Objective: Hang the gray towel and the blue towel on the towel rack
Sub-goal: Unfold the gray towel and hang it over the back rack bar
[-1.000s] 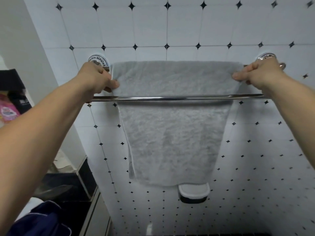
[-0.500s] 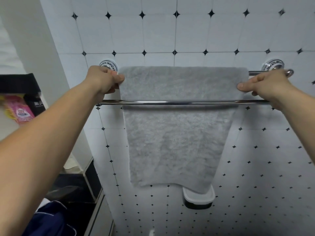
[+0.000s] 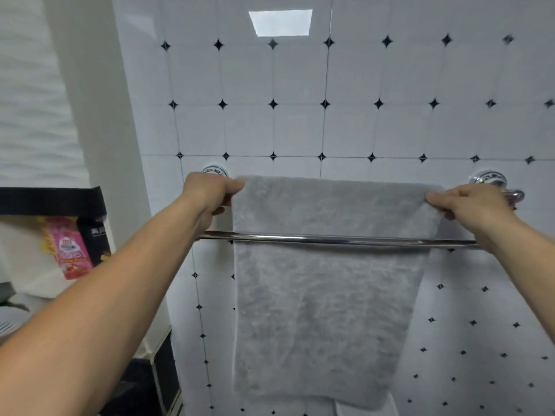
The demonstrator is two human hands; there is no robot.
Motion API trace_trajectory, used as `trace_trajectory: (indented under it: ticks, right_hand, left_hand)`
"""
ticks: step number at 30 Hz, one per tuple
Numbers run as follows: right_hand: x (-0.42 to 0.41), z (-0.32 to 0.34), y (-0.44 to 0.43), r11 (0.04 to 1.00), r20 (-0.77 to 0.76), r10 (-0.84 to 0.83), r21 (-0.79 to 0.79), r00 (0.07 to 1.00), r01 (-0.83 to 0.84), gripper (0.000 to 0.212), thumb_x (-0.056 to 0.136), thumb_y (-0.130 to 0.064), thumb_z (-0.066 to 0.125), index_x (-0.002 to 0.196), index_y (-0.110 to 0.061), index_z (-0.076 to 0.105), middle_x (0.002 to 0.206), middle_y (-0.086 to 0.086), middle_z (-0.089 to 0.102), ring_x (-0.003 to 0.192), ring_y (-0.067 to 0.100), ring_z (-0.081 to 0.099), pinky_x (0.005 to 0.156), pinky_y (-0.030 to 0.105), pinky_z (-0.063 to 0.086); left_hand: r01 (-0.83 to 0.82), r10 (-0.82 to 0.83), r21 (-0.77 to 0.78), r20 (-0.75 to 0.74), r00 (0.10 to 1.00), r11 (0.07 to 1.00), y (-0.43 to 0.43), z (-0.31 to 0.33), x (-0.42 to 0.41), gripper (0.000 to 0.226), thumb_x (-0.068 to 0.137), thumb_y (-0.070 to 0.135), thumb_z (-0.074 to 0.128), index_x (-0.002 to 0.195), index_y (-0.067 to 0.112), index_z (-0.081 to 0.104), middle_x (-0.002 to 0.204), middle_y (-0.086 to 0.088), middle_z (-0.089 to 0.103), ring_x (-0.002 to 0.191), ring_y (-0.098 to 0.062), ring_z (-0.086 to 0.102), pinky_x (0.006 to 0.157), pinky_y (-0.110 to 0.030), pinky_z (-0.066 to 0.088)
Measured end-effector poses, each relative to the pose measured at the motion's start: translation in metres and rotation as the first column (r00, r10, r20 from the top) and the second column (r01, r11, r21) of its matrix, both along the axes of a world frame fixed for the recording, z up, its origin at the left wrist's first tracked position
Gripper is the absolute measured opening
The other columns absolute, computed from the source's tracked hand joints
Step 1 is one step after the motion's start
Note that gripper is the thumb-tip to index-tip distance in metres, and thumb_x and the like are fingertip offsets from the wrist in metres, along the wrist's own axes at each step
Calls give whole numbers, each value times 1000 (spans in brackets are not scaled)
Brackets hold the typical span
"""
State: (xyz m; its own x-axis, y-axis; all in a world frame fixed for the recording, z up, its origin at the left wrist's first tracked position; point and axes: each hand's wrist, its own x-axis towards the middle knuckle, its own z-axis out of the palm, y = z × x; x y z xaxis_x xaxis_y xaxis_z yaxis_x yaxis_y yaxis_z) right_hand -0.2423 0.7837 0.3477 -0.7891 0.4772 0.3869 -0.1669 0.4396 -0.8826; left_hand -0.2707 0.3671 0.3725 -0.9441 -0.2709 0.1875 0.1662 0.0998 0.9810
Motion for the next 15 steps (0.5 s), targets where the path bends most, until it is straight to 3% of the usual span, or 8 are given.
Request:
trace_trajectory:
  ticks: [3,5,7,10,13,15]
  right_hand:
    - [-6,1,0,999,-27,-18,-27,999,17,34,72,-26,82,79,3,67,70,10,61,61,21,51,63,30,44]
    - [-9,-1,0,999,-40,-21,-51,999,19,40,71,-25,82,85,9,66,72,11,61,61,21,49,61,29,43]
    - [-11,-2,0,998,-42,-27,-59,999,24,39,70,-26,83,85,7,68,70,11,62,62,21,51,61,29,44]
    - [-14,1,6,997,-44,-63,-39,997,61,32,69,-33,82,76,-4,70,80,11,71,74,23,61,75,40,52]
    - [-13,5,11,997,-51,-77,-35,996,75,27,70,-36,81,69,-13,67,80,6,72,75,21,63,79,39,52]
    - [-8,4,9,998,-51,-64,-15,997,63,25,72,-32,81,66,-15,64,73,0,68,73,19,61,77,36,50]
  left_hand:
    - [-14,18,63,-53,998,998,2,17,-6,12,74,9,76,77,10,65,67,-2,63,50,-12,55,49,-21,43]
    - [-35,37,45,-55,998,998,2,26,-13,13,75,6,73,78,11,61,72,-4,60,62,-17,54,56,-26,45]
    - [-75,69,-148,-44,997,986,2,30,-20,17,78,8,70,72,12,55,75,-7,57,70,-20,54,65,-32,47]
    - [-153,156,-440,-29,987,885,0,28,-20,23,76,10,65,61,8,48,68,-14,57,60,-26,53,58,-30,41]
    - [-185,202,-612,-41,978,769,-3,19,-11,19,74,19,64,59,8,57,65,-11,68,61,-28,60,59,-28,42]
    - [-171,212,-701,-30,977,692,-4,14,-5,19,76,26,65,70,8,62,73,-11,69,68,-30,63,59,-29,44]
